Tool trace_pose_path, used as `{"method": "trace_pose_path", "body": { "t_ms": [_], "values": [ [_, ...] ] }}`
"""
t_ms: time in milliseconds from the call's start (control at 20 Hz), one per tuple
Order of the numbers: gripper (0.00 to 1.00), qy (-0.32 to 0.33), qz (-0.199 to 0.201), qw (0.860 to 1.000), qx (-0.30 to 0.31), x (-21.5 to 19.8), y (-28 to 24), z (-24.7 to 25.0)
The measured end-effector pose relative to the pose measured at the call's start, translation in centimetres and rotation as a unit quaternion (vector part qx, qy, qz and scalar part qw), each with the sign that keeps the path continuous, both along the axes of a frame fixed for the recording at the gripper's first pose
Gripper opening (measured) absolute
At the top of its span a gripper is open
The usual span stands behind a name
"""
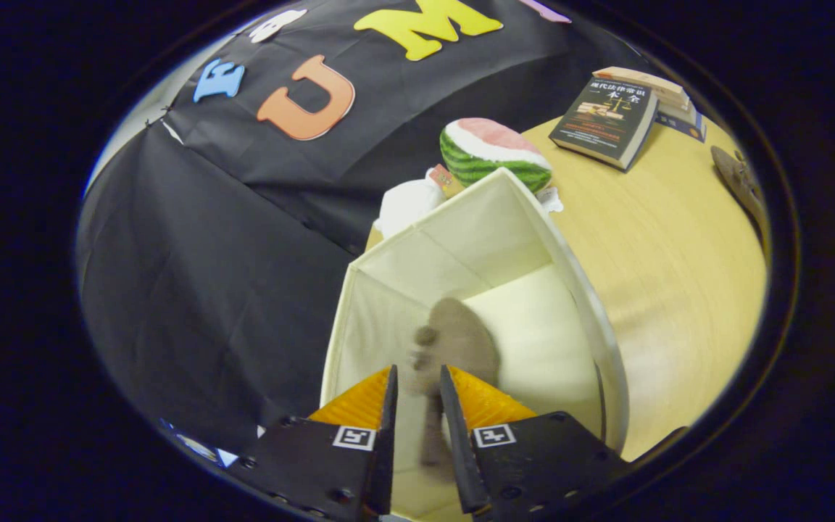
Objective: Open the storage box then place both shoes into the box .Put the left shoe in first, then the right shoe, with the right side of both shoes facing outward in a uniform manner.
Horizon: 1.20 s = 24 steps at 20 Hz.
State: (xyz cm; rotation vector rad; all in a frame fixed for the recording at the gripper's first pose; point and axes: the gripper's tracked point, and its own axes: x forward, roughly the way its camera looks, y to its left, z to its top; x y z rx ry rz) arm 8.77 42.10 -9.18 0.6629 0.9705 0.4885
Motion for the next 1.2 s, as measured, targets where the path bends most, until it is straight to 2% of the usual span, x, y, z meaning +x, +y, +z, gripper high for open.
{"method": "trace_pose_path", "body": {
  "t_ms": [50,200,300,550,650,750,1050,1200],
  "values": [
    [0.47,0.004,0.003,1.0,0.001,-0.2,-0.1,-0.1],
    [0.61,-0.001,0.018,1.0,0.018,-0.7,-0.1,0.7],
    [0.74,-0.018,0.031,0.999,0.028,-1.4,-0.2,1.9],
    [0.92,-0.132,0.039,0.99,-0.023,-1.6,-3.3,5.3],
    [0.96,-0.195,0.028,0.978,-0.067,-1.0,-5.8,6.8],
    [0.96,-0.24,0.016,0.966,-0.097,-0.8,-8.8,8.1],
    [0.96,-0.292,-0.031,0.946,-0.135,0.4,-21.0,10.5],
    [0.96,-0.319,-0.057,0.93,-0.171,1.7,-29.0,11.4]
  ]
}}
